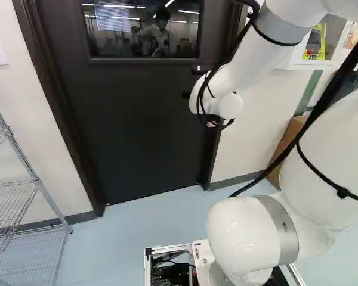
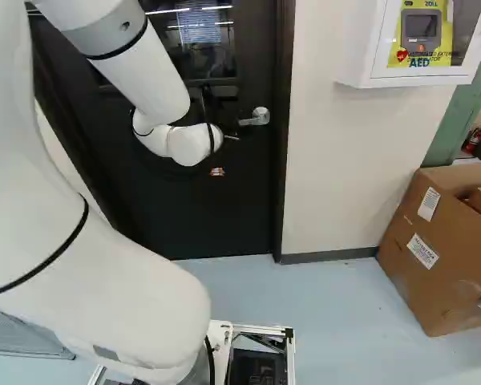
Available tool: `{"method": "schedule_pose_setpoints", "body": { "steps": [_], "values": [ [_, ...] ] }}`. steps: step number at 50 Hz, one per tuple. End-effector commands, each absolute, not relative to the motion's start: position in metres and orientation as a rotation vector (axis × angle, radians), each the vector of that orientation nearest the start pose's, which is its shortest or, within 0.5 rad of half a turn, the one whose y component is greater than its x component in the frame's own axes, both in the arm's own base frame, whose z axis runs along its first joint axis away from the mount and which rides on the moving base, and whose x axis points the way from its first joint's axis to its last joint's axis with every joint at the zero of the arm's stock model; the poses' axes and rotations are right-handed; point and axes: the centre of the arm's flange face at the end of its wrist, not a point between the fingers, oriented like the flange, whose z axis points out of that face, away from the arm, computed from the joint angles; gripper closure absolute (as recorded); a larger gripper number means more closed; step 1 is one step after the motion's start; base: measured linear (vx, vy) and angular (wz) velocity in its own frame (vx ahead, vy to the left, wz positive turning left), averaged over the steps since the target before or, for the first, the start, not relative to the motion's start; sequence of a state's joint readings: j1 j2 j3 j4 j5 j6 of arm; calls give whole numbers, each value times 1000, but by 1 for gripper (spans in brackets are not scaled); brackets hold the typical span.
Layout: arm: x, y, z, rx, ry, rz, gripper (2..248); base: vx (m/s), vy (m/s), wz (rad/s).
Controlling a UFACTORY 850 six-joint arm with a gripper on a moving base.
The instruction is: Open the door and move inside
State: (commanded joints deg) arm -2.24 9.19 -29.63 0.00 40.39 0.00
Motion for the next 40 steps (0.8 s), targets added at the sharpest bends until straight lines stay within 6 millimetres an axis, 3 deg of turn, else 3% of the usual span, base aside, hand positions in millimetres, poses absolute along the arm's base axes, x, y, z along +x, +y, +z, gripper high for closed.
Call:
{"method": "schedule_pose_setpoints", "body": {
  "steps": [20, 40],
  "values": [
    [409, -17, 515, -2393, 50, -2077, 3, 0, 0, 0],
    [427, -27, 533, -2369, 75, -2126, 3, 0, 0, 0]
  ]
}}
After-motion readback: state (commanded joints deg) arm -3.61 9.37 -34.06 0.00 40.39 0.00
